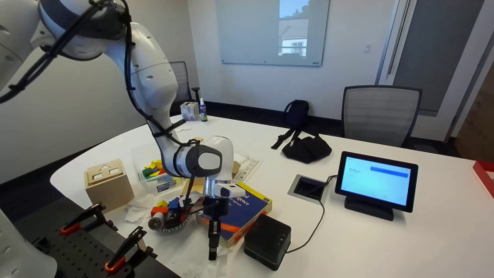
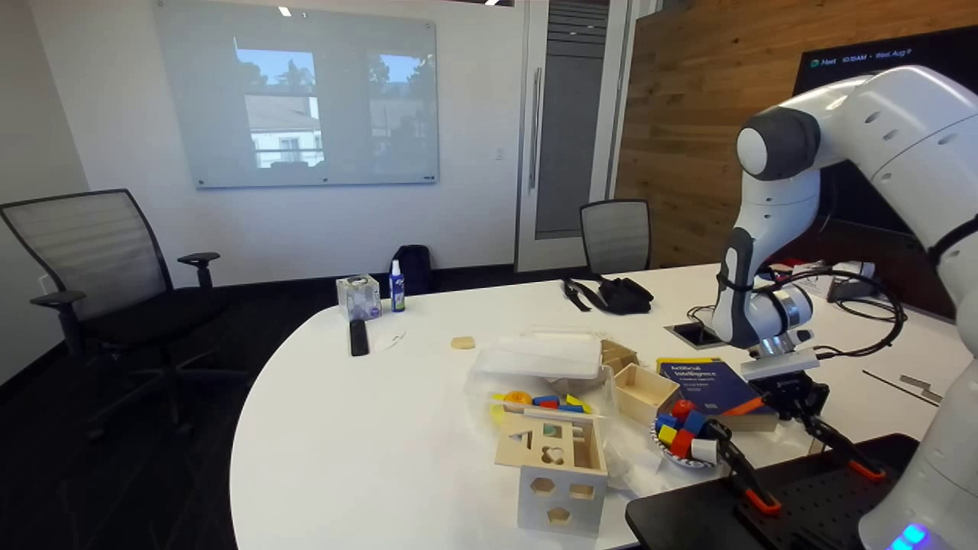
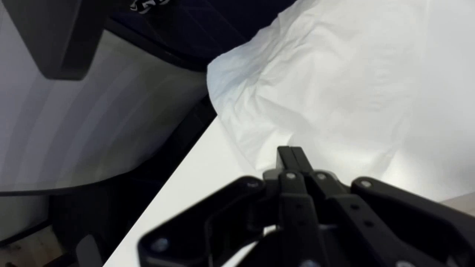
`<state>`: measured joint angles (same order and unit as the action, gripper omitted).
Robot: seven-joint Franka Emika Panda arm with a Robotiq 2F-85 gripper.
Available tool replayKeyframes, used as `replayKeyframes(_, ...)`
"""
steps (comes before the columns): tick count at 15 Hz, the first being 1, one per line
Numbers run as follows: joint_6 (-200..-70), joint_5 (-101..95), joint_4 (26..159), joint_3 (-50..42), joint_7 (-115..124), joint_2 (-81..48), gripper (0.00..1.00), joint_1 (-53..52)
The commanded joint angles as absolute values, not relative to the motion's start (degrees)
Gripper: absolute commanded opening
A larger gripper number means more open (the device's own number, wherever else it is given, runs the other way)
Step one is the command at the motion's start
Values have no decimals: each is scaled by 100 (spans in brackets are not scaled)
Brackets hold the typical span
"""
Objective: Use a white cloth to clean the table
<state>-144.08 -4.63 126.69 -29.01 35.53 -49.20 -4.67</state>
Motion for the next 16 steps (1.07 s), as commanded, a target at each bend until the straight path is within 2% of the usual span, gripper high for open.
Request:
replayKeyframes(1,-14640,-433,12853,-2831,3691,-4607,0,-574)
replayKeyframes(11,-14411,754,12810,-1159,2358,-4062,0,449)
replayKeyframes(16,-13580,728,12839,-1138,1557,-4238,0,904)
